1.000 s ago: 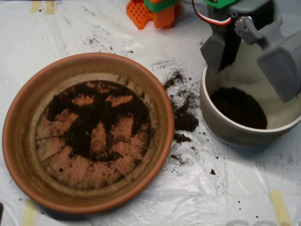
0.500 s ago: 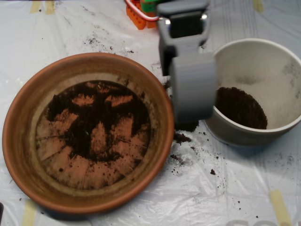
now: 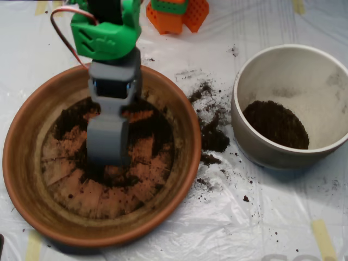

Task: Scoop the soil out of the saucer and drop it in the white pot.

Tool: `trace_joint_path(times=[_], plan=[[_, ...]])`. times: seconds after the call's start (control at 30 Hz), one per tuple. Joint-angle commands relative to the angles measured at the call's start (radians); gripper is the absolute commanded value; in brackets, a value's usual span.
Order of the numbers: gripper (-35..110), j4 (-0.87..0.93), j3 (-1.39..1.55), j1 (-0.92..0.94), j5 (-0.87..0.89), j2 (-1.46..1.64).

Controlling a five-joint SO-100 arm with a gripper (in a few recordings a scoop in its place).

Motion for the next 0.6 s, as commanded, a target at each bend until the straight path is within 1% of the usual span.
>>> trace_joint_path(times=[0.0,0.23,0.4,0.57], plan=[[51,-0.032,-0.006,0.069,-0.055,-0.026],[56,-0.069,-0.02,0.133,-0.129,-0.172],[59,-0.061,-0.094,0.169,-0.163,-0.298],[59,-0.049,-0.184,0.192,-0.172,-0.376]])
